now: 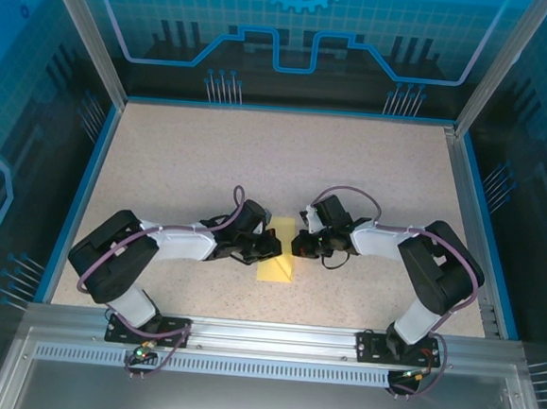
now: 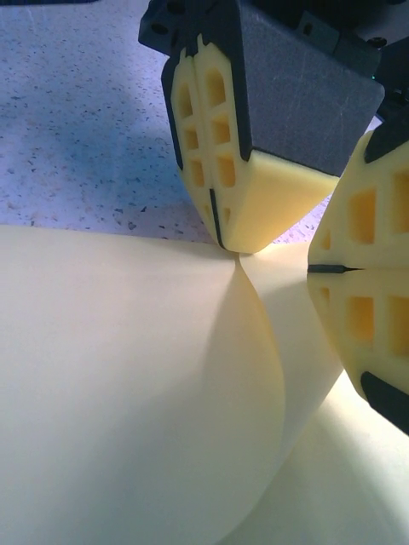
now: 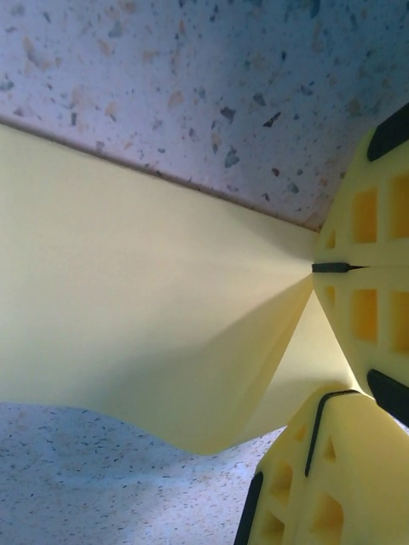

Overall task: Fold a paper plane with a square sheet of paper (pick it up from the middle)
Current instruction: Fold the triangle a second time at the center of the table.

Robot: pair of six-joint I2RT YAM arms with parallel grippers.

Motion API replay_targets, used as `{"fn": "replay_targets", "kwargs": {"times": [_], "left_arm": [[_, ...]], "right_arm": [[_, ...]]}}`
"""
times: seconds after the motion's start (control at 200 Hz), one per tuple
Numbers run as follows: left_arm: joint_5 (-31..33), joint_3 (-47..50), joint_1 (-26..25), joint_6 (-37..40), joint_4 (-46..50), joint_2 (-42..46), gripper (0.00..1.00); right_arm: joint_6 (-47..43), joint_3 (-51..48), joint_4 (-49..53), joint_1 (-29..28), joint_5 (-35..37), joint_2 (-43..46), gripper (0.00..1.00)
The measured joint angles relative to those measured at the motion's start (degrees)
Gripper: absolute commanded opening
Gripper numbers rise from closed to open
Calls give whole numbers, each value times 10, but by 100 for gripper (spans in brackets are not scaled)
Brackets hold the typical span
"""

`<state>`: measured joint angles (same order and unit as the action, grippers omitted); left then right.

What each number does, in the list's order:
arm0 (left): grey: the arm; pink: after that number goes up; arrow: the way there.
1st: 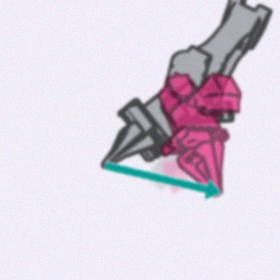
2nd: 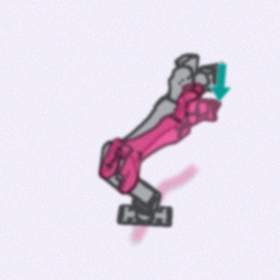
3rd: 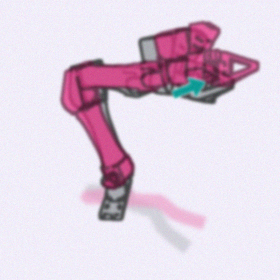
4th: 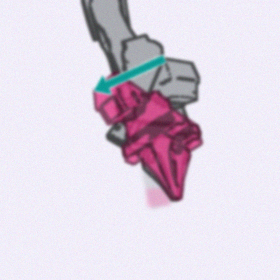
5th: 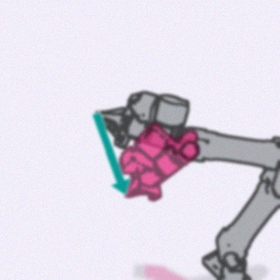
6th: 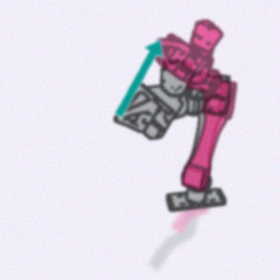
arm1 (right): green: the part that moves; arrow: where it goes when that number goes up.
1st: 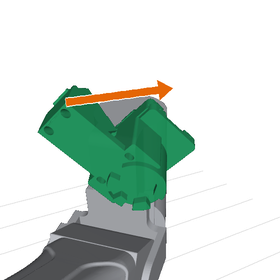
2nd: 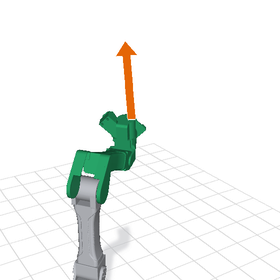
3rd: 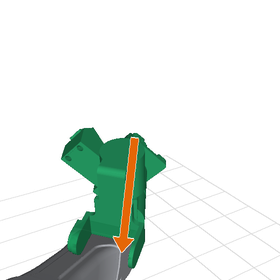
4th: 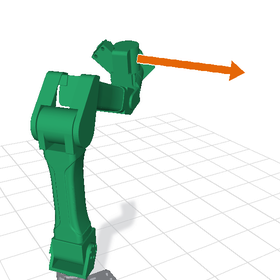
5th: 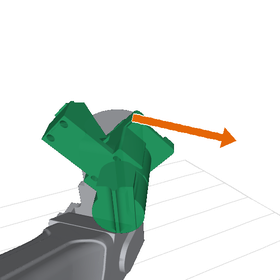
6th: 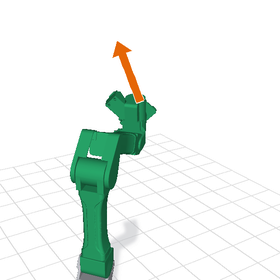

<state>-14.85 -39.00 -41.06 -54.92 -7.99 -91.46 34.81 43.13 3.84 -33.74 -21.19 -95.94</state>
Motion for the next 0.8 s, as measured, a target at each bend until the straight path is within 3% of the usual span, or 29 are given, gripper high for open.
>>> {"fn": "replay_targets", "kwargs": {"times": [0.8], "left_arm": [[-2,-4,0,0,0,-23,4]], "right_arm": [[-4,18,11,0,16,-13,3]]}}
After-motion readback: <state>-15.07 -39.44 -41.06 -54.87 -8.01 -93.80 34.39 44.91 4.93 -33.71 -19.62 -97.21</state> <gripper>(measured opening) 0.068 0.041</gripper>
